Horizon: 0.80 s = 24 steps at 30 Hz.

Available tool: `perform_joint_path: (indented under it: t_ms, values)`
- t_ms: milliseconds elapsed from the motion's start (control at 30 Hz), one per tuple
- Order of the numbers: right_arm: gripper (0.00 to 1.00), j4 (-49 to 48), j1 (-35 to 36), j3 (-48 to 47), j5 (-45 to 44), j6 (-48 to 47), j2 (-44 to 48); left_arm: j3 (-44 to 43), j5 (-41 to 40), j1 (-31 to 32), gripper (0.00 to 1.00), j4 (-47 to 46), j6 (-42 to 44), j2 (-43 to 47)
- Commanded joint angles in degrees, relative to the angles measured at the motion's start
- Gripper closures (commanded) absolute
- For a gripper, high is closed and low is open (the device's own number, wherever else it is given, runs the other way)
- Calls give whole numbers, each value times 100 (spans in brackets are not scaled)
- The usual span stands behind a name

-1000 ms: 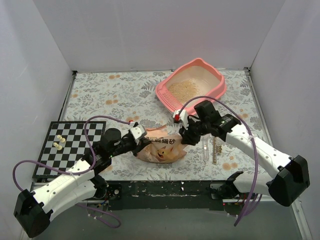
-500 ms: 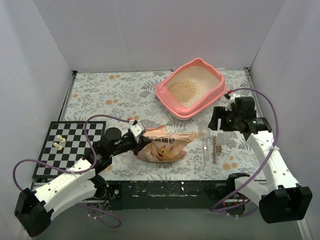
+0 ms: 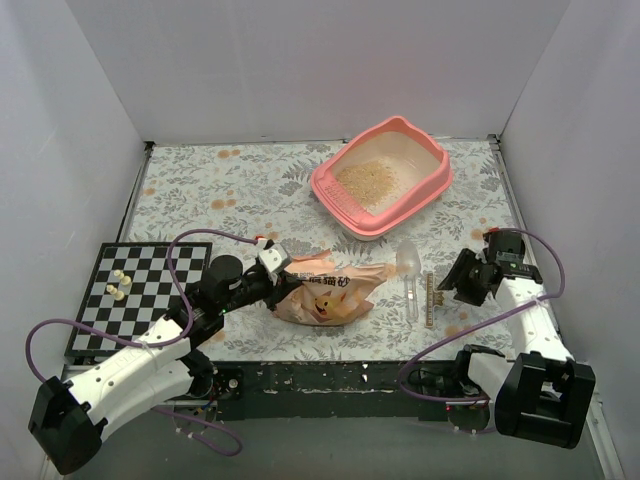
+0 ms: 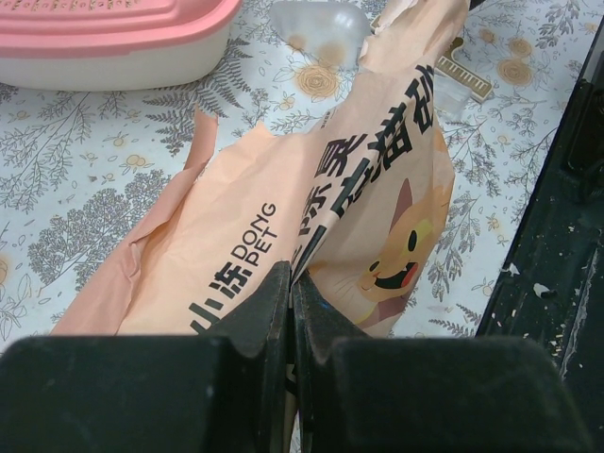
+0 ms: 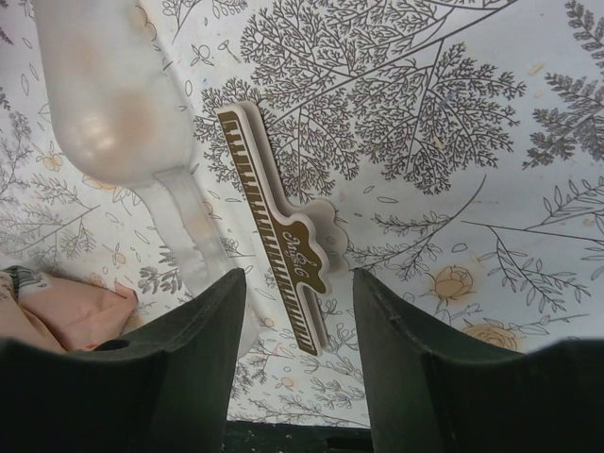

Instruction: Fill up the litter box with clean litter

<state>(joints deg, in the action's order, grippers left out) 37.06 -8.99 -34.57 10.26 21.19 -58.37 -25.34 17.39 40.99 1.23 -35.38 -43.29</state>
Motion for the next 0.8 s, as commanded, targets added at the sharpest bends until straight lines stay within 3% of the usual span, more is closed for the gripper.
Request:
perform_joint_path:
  t_ms: [0, 267, 467, 600, 767]
  values:
    - [44, -401, -32, 222, 248, 210, -139, -234, -95, -39, 100, -167, -40, 163]
    - [49, -717, -32, 530, 362, 210, -298, -234, -86, -39, 100, -159, -48, 207]
    - [66, -946, -32, 697, 538, 184, -491, -243, -95, -47, 100, -159, -40, 154]
    - [99, -981, -41, 723, 521, 192, -526, -234, -113, -39, 100, -159, -40, 154]
    - [99, -745, -32, 504, 39, 254, -18, -252, -104, -39, 97, -159, -57, 101]
